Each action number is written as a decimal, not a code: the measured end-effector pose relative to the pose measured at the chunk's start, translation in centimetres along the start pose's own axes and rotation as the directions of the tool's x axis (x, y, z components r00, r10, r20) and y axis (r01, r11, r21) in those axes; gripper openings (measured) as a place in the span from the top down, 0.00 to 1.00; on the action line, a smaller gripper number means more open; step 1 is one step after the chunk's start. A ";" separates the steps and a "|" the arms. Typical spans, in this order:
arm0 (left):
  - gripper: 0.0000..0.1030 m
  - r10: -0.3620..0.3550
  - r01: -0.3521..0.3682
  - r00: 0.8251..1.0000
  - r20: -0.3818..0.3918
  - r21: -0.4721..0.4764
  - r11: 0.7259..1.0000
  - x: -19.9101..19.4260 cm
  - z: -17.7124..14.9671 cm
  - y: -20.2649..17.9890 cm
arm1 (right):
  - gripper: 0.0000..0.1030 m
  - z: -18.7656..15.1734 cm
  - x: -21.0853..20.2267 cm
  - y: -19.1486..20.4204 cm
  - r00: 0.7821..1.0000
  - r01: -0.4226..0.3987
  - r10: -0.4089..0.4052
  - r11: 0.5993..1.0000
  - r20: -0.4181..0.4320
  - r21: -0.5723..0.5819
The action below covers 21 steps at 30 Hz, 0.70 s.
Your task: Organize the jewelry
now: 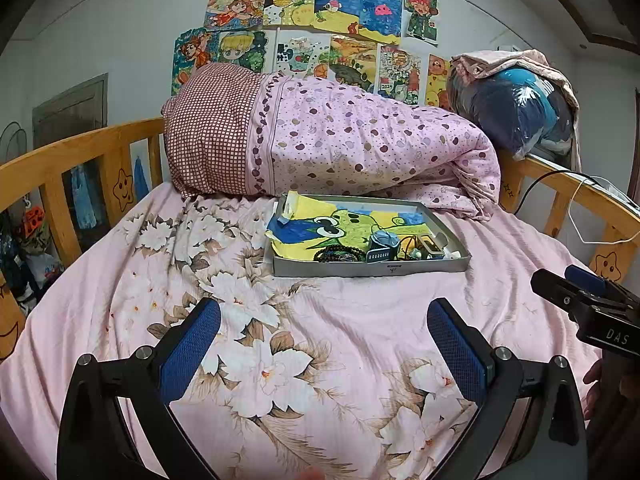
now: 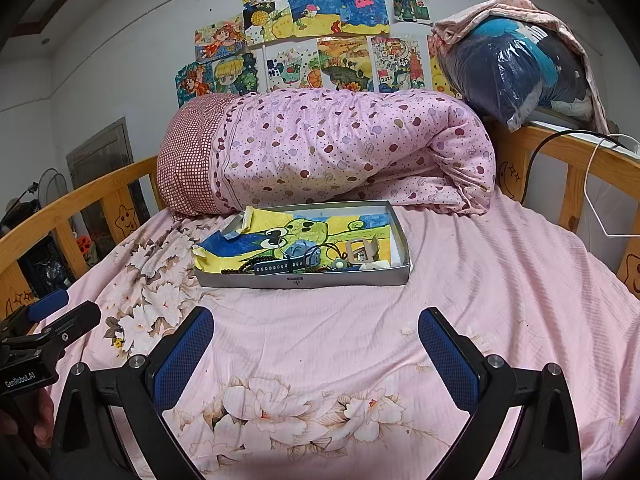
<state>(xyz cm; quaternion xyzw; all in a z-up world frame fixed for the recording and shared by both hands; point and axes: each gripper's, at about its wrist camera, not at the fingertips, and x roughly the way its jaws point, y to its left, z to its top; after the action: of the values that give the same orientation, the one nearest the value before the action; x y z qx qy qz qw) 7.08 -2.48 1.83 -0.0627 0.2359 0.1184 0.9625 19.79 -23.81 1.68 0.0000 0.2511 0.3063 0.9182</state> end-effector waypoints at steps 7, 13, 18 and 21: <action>0.02 0.000 0.000 1.000 -0.001 -0.002 1.000 0.0 0.0 0.0 | 0.00 0.0 -0.1 0.0 1.000 0.000 0.000 1.000 -0.001 0.002; 0.02 0.000 0.000 1.000 0.000 -0.001 1.000 0.0 0.0 0.0 | 0.00 0.0 0.0 0.0 1.000 -0.001 0.001 1.000 -0.001 -0.001; 0.02 -0.001 0.001 1.000 -0.001 -0.003 1.000 0.0 0.0 0.0 | 0.00 0.0 0.0 0.0 1.000 -0.001 0.001 1.000 -0.001 0.000; 0.02 -0.002 0.002 1.000 -0.001 -0.002 1.000 0.0 0.0 0.0 | 0.00 0.0 0.0 0.0 1.000 0.000 0.000 1.000 -0.001 0.000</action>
<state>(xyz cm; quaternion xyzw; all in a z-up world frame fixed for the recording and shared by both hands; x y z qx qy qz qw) 7.07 -2.49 1.82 -0.0642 0.2364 0.1176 0.9624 19.75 -23.79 1.75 0.0000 0.2518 0.3062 0.9180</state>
